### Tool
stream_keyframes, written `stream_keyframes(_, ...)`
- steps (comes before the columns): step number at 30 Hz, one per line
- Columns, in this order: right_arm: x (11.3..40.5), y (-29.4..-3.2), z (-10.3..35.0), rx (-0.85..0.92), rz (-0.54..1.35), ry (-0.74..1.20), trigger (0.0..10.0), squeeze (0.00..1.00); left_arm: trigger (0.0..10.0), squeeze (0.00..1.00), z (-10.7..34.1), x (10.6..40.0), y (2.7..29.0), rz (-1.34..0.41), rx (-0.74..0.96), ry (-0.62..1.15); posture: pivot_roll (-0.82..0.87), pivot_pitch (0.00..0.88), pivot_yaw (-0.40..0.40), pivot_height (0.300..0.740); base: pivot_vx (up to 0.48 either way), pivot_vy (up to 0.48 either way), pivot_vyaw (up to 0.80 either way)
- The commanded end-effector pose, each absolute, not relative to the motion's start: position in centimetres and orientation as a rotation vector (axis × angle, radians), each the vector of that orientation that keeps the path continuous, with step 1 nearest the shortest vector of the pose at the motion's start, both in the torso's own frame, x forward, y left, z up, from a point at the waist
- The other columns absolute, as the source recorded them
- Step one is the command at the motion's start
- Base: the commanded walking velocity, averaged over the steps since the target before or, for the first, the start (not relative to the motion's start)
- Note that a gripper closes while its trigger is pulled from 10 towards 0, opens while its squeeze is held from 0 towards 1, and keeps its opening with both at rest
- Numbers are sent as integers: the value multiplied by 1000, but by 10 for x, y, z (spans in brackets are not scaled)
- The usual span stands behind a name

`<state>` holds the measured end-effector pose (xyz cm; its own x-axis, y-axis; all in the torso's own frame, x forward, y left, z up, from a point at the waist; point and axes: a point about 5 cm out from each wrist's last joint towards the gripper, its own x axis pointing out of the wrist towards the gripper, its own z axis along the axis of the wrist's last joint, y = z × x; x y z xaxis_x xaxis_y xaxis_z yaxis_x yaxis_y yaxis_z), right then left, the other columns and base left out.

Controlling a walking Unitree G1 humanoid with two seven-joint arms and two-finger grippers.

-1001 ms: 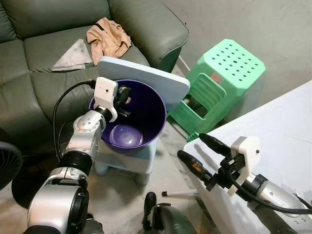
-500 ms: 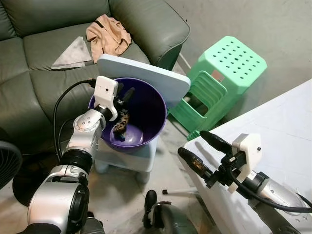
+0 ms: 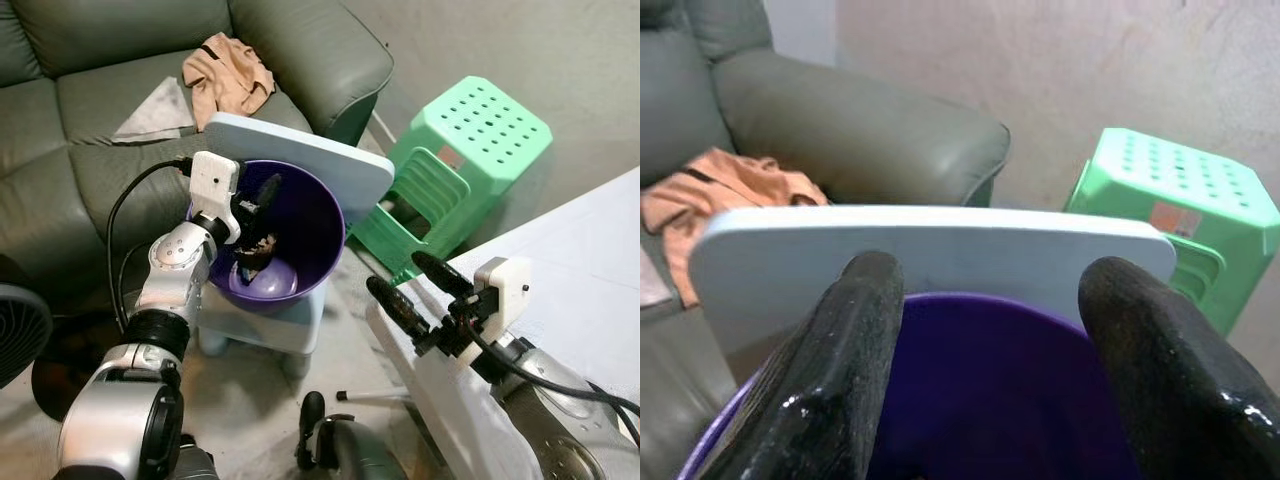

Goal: Picking trash to rubbish bin

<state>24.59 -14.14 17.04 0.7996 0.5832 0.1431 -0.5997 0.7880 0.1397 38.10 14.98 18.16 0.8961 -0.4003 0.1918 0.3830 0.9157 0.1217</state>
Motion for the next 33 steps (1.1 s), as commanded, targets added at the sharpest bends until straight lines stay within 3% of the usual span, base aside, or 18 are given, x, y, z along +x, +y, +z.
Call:
stream_keyframes(1,248,-148,167,171,586,-97,10000,0,10000,0,180,377,146,-412,63,-227,-63,222,-111,740,0,0,0)
stream_keyframes(14,277,-150,162,143,434,-177,10000,0,10000,0,186,353,145,-312,-12,-312,-24,101,-73,740,0,0,0)
stream_keyframes(23,293,-178,159,116,209,-234,10000,0,10000,0,183,332,155,-236,-42,-305,-4,60,-76,740,0,0,0)
stream_keyframes(33,293,-200,163,78,66,-280,10000,0,10000,0,191,330,170,-152,-65,-308,-27,40,-67,740,0,0,0)
